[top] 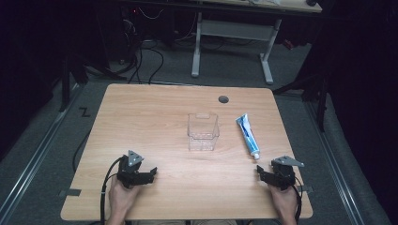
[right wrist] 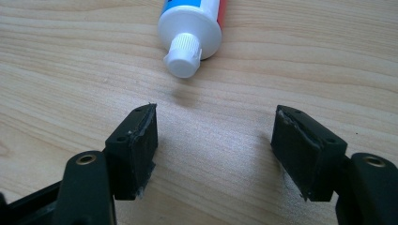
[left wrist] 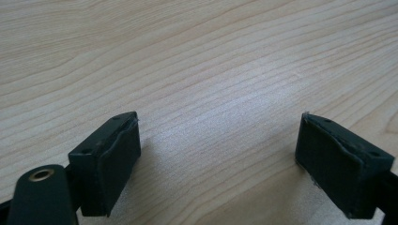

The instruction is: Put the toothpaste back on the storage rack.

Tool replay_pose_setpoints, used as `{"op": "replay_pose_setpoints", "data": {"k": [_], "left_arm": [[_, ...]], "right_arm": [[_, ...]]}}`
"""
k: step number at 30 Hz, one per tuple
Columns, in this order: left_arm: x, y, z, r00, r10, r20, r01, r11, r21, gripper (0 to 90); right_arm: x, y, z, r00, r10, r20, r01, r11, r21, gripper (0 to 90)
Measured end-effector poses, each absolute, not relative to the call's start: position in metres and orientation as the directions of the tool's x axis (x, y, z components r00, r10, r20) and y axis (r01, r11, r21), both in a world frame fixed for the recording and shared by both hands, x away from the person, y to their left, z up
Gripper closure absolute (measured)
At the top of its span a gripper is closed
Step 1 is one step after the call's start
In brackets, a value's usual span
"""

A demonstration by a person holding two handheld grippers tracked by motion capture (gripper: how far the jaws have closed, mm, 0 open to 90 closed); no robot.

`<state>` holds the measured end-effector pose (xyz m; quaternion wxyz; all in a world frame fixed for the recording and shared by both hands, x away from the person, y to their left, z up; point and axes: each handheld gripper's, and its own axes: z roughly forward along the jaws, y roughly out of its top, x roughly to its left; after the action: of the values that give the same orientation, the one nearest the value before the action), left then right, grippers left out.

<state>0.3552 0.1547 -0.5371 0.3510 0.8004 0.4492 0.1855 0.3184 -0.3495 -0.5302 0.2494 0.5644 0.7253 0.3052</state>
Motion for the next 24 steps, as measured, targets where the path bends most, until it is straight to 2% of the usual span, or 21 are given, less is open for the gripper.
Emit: {"op": "replay_pose_setpoints", "data": {"k": [14, 24], "left_arm": [[0.3554, 0.1546, -0.5370, 0.527, 0.850, -0.017, 0.588, -0.350, 0.729, 15.3], [0.3552, 0.1550, -0.5369, 0.523, 0.852, -0.021, 0.590, -0.344, 0.730, 16.3]], "right_arm": [[0.3184, -0.3488, -0.5302, -0.230, 0.973, -0.018, 0.668, 0.171, 0.724, 31.8], [0.3193, -0.3469, -0.5303, -0.243, 0.970, -0.013, 0.672, 0.178, 0.719, 26.9]]}}
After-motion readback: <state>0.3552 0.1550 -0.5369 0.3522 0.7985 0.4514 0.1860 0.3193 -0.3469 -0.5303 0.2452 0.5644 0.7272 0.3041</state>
